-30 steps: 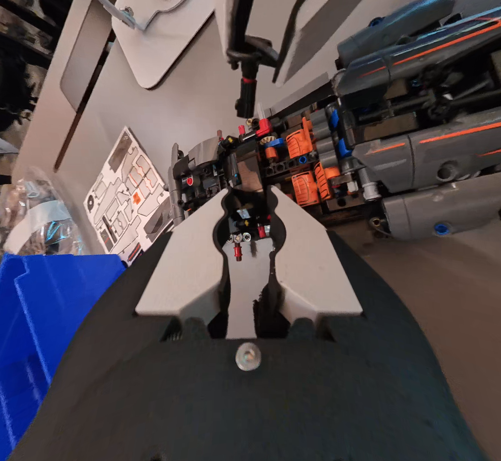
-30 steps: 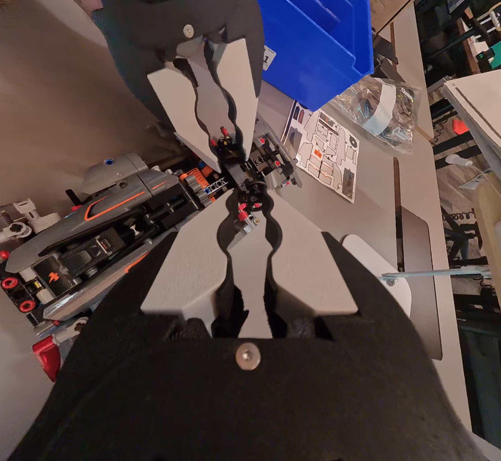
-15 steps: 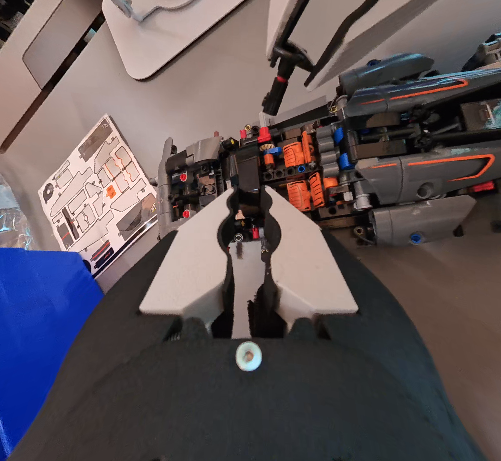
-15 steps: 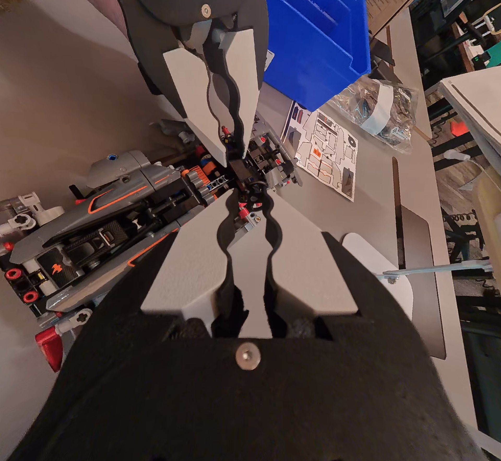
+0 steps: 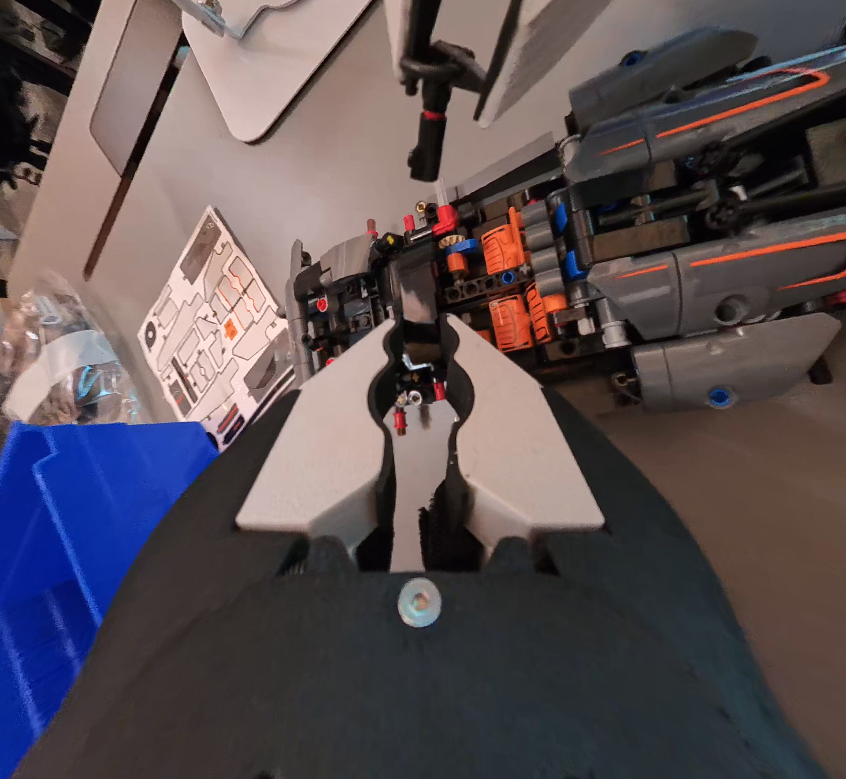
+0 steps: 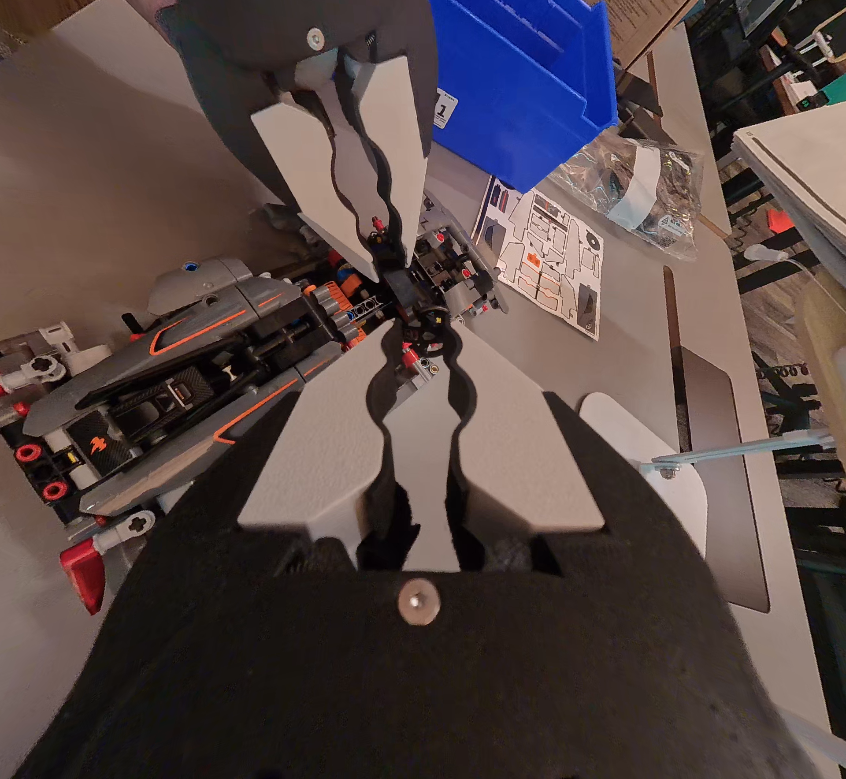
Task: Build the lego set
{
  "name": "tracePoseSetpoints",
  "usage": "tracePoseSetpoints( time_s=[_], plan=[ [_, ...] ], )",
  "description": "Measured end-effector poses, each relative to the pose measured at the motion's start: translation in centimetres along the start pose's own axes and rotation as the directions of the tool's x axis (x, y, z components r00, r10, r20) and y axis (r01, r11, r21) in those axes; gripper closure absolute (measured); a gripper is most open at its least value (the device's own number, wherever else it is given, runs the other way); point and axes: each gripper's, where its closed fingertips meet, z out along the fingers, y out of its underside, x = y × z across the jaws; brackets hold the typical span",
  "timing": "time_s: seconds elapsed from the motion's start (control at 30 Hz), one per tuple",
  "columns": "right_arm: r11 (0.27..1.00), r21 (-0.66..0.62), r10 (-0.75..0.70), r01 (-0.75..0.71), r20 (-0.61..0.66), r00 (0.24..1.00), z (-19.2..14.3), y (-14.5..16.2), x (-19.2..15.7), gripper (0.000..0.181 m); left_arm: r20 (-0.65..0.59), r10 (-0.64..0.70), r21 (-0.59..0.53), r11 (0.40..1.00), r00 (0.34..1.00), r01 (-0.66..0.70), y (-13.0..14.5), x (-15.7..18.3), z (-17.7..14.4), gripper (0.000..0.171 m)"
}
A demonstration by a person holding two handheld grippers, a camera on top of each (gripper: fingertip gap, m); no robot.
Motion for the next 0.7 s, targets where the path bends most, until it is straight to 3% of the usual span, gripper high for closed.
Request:
tracePoseSetpoints(
  time_s=[0.23, 0.43, 0.57, 0.7],
  plan=[
    [1.0, -0.005, -0.008, 0.008, 0.0, 1.0, 0.0, 0.1, 0.0, 0.167, -0.02, 0.068, -0.047, 0.996, 0.997, -0.069, -0.3, 0.2, -0.3, 0.159],
    [1.0, 0.003, -0.006, 0.006, -0.001, 1.0, -0.2, 0.0, 0.0, 0.167, -0.142, -0.038, 0.001, 0.999, 0.989, 0.038, -1.1, 0.0, -0.8, 0.159],
    [1.0, 0.007, -0.006, 0.006, -0.001, 1.0, -0.3, -0.1, 0.0, 0.167, -0.143, -0.06, -0.002, 0.998, 0.988, 0.06, -0.5, -0.9, -1.4, 0.158],
    [1.0, 0.023, -0.002, 0.001, 0.003, 1.0, -0.6, -0.4, 0.0, 0.167, -0.238, -0.149, 0.087, 0.981, 0.96, 0.173, -1.0, -0.5, -2.4, 0.159]
  ],
)
